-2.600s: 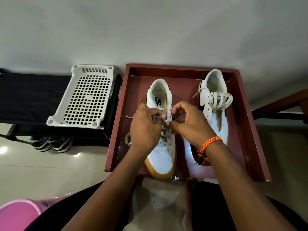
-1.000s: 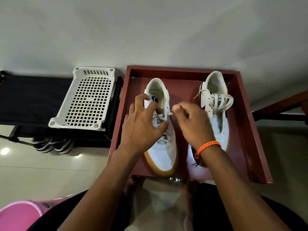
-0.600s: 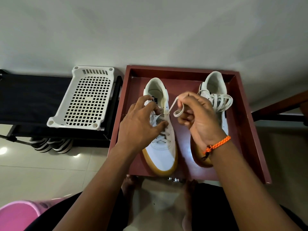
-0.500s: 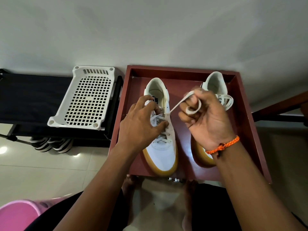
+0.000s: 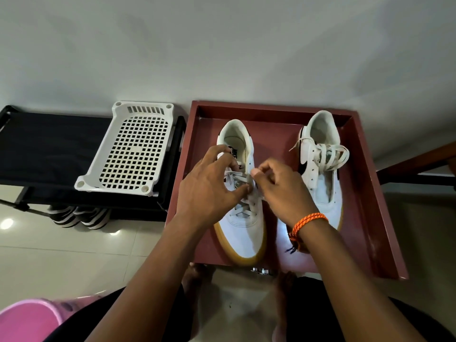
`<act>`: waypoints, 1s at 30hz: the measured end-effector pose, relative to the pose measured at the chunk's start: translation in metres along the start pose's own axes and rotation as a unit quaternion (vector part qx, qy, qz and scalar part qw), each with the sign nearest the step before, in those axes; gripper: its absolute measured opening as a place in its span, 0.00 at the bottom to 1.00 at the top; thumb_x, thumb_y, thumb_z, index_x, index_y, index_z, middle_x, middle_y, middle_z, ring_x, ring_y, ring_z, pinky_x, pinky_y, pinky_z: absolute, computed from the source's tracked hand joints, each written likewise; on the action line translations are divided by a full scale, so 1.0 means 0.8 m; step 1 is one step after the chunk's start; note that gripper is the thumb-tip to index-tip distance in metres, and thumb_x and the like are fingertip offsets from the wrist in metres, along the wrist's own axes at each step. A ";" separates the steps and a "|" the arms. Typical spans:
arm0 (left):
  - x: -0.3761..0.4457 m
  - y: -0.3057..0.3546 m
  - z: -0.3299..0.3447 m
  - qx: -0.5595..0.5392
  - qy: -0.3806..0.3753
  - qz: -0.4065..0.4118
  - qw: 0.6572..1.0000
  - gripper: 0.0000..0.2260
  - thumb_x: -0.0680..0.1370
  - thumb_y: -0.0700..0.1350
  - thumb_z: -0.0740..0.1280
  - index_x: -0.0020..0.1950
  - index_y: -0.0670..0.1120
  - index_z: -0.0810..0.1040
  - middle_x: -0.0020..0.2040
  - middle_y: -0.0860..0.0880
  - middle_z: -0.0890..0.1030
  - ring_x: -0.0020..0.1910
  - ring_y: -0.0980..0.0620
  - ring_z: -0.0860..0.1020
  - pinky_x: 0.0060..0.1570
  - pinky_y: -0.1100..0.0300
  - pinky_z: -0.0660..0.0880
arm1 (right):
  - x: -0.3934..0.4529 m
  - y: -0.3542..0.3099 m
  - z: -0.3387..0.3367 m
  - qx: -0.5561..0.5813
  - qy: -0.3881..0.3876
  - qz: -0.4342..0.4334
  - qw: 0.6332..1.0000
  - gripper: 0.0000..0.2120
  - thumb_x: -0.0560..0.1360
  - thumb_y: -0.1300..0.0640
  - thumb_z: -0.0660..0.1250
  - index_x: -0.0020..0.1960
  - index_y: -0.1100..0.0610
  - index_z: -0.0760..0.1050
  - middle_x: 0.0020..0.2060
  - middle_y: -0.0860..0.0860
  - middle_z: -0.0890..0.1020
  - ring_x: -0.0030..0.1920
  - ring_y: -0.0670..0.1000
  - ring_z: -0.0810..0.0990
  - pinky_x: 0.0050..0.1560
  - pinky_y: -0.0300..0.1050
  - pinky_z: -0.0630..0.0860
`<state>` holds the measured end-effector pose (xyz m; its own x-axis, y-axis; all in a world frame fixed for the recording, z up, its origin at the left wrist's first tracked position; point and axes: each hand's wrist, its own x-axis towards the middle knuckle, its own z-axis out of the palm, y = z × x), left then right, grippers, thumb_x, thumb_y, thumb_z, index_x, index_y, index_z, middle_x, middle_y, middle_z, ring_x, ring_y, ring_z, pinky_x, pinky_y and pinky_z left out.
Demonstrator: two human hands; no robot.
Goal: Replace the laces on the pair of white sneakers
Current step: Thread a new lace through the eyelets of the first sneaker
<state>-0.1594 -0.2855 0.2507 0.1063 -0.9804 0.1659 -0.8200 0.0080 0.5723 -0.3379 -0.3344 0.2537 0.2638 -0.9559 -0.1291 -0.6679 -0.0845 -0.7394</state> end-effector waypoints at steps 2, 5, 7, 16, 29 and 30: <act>0.000 0.000 -0.001 0.003 0.001 0.002 1.000 0.19 0.72 0.63 0.78 0.54 0.55 0.77 0.71 0.63 0.72 0.54 0.56 0.80 0.41 0.58 0.75 | -0.003 -0.001 -0.001 -0.012 -0.013 -0.032 0.999 0.09 0.82 0.53 0.66 0.44 0.51 0.77 0.34 0.46 0.81 0.35 0.46 0.78 0.38 0.46 0.72; 0.001 0.001 -0.001 0.003 0.005 -0.002 1.000 0.18 0.72 0.63 0.77 0.53 0.56 0.77 0.71 0.64 0.72 0.54 0.56 0.80 0.41 0.57 0.76 | -0.003 -0.016 -0.009 0.102 -0.035 -0.052 0.993 0.11 0.81 0.60 0.65 0.41 0.54 0.78 0.32 0.51 0.79 0.32 0.45 0.74 0.37 0.46 0.70; 0.001 0.001 -0.002 0.000 0.005 0.000 1.000 0.18 0.72 0.63 0.77 0.52 0.56 0.77 0.71 0.64 0.72 0.54 0.56 0.80 0.41 0.57 0.76 | 0.000 -0.019 -0.014 0.152 0.002 -0.054 0.987 0.10 0.81 0.60 0.66 0.41 0.54 0.79 0.32 0.55 0.80 0.33 0.49 0.75 0.37 0.50 0.72; 0.001 -0.001 -0.001 0.003 -0.011 0.010 1.000 0.18 0.71 0.63 0.78 0.53 0.57 0.77 0.72 0.64 0.72 0.51 0.57 0.80 0.39 0.60 0.72 | -0.007 -0.002 0.000 -0.047 -0.036 -0.078 0.995 0.06 0.86 0.56 0.61 0.50 0.49 0.72 0.33 0.46 0.77 0.33 0.45 0.75 0.36 0.48 0.69; 0.002 -0.002 -0.001 -0.003 -0.014 0.009 1.000 0.18 0.72 0.65 0.77 0.53 0.57 0.77 0.72 0.64 0.72 0.51 0.57 0.80 0.39 0.59 0.72 | -0.006 -0.003 -0.006 -0.025 -0.032 -0.059 0.997 0.13 0.83 0.50 0.67 0.41 0.50 0.76 0.28 0.46 0.76 0.32 0.45 0.74 0.36 0.47 0.69; 0.002 -0.002 -0.001 -0.002 -0.013 0.009 1.000 0.18 0.72 0.65 0.77 0.53 0.57 0.77 0.72 0.64 0.72 0.51 0.58 0.80 0.39 0.59 0.73 | -0.005 -0.006 -0.006 0.008 -0.041 -0.065 0.997 0.13 0.82 0.53 0.68 0.39 0.50 0.76 0.28 0.47 0.76 0.31 0.44 0.73 0.36 0.47 0.68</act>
<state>-0.1574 -0.2865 0.2508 0.0768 -0.9849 0.1555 -0.8193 0.0265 0.5727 -0.3395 -0.3317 0.2608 0.4044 -0.9106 -0.0853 -0.6128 -0.2005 -0.7643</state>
